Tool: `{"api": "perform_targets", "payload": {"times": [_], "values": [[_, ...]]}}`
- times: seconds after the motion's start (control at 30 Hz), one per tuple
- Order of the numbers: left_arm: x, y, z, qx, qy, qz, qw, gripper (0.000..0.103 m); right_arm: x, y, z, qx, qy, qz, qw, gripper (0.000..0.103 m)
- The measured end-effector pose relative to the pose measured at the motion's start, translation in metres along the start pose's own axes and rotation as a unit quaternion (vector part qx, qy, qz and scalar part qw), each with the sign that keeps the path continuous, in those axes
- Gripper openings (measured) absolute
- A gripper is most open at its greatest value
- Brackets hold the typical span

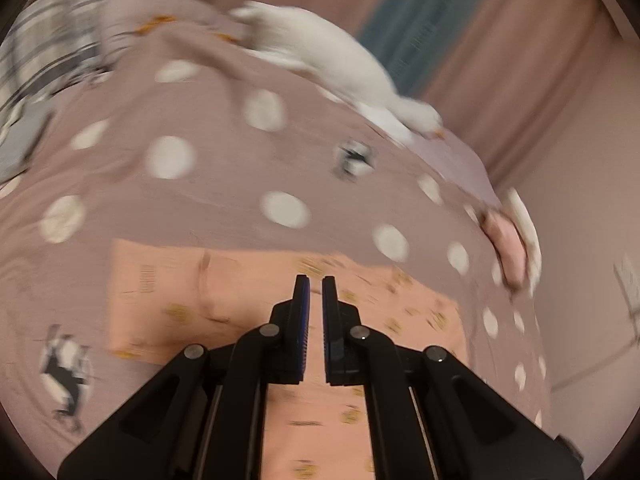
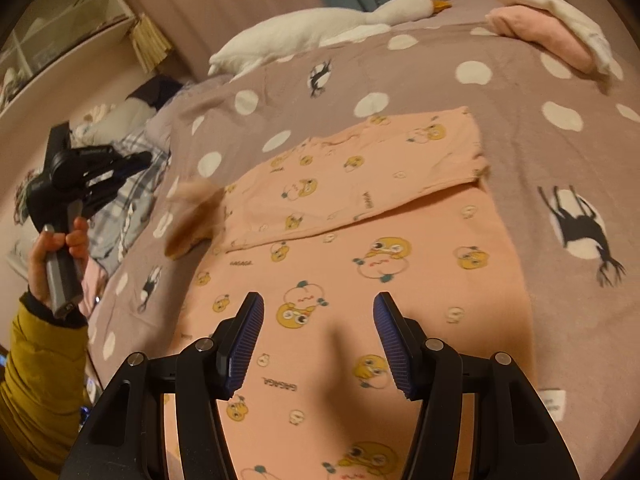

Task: Fold small clothes
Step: 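Fold the held sleeve across the shirt body and open the left tool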

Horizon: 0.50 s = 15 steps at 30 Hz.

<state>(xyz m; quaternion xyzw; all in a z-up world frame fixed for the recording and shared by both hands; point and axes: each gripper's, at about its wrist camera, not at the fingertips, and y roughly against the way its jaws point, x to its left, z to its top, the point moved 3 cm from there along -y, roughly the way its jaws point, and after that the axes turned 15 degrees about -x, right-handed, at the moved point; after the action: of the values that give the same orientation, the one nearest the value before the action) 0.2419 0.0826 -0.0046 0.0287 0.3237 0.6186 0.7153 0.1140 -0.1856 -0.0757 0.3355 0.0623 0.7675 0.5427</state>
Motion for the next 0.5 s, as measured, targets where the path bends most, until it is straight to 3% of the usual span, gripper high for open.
{"api": "perform_targets", "payload": {"times": [0.1,0.2,0.27,0.33,0.5], "values": [[-0.035,-0.020,-0.028,0.035,-0.019,-0.022,0.9990,0.004,-0.011,0.006,0.000,-0.005,-0.014,-0.004,1.000,0.059],[-0.047,-0.028,-0.050,0.057,-0.011,-0.038,0.9976,0.011,-0.016,0.008,0.000,-0.002,-0.024,0.003,1.000,0.059],[-0.039,-0.026,-0.061,0.069,0.005,-0.041,0.9968,0.023,-0.014,0.005,0.002,0.003,-0.029,0.019,0.999,0.059],[-0.028,-0.018,-0.068,0.068,0.008,-0.029,0.9972,0.045,-0.009,-0.007,0.003,0.012,-0.036,0.035,0.999,0.061],[0.041,0.017,-0.068,0.041,0.009,0.031,0.9987,0.061,0.025,-0.055,0.004,0.044,-0.003,0.054,0.998,0.062]]}}
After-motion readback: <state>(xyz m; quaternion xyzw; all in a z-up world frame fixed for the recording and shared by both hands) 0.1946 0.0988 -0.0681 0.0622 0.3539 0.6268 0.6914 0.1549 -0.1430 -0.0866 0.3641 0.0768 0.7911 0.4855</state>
